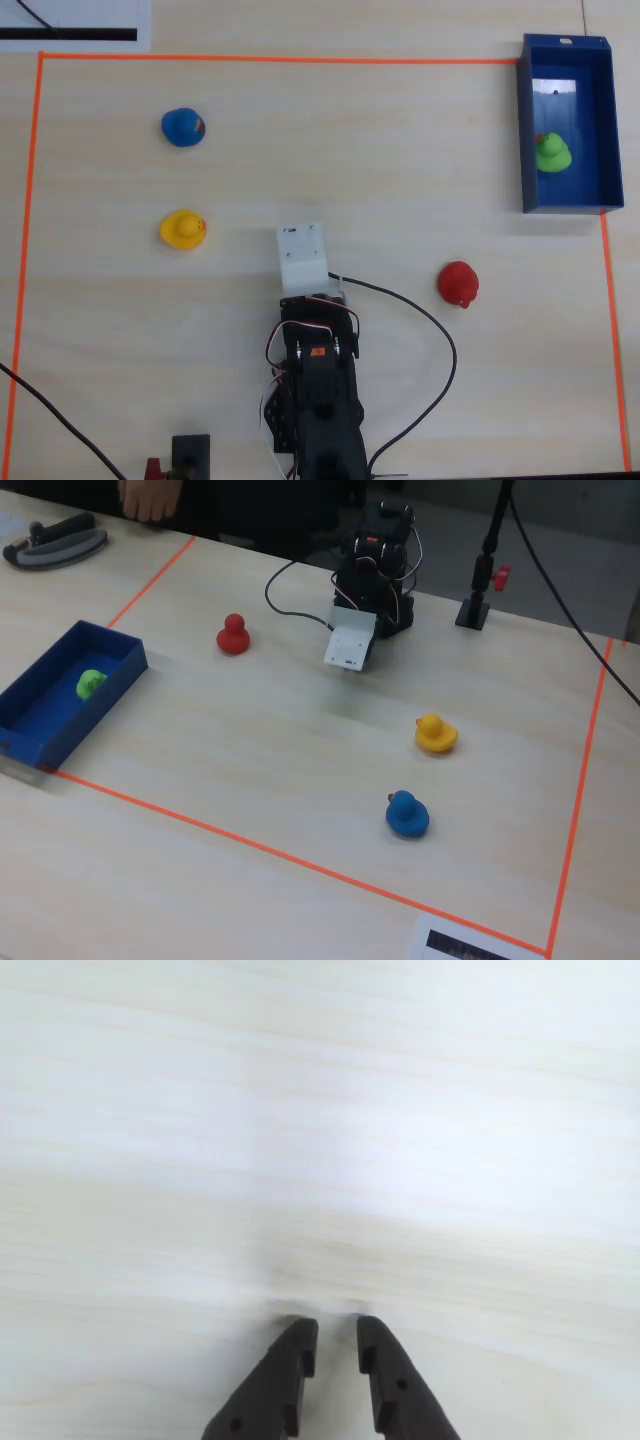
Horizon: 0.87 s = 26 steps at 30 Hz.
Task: Grasp green duck and put it into box.
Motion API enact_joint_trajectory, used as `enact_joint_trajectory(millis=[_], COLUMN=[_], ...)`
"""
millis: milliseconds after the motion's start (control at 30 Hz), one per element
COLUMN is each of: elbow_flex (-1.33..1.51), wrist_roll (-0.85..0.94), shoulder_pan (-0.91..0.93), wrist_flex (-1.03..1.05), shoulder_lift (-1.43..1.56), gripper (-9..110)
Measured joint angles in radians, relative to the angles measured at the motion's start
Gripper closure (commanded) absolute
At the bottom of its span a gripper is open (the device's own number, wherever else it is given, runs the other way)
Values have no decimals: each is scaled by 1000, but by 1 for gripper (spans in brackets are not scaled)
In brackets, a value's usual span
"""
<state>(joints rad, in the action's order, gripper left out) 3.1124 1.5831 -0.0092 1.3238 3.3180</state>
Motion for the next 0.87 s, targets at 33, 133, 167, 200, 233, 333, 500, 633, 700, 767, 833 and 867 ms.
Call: enact_joint_trajectory(millis=[33,133,167,200,233,333,500,633,700,767,833,867], elbow_flex=[0,0,0,0,0,0,0,0,0,0,0,0], wrist_roll=[0,0,0,0,0,0,0,0,0,0,0,0], shoulder_pan=[0,0,0,0,0,0,0,0,0,0,0,0], wrist_flex=[0,0,0,0,0,0,0,0,0,0,0,0], shoulder_lift=[0,0,0,0,0,0,0,0,0,0,0,0], gripper=[100,96,95,95,95,95,95,95,95,95,95,95])
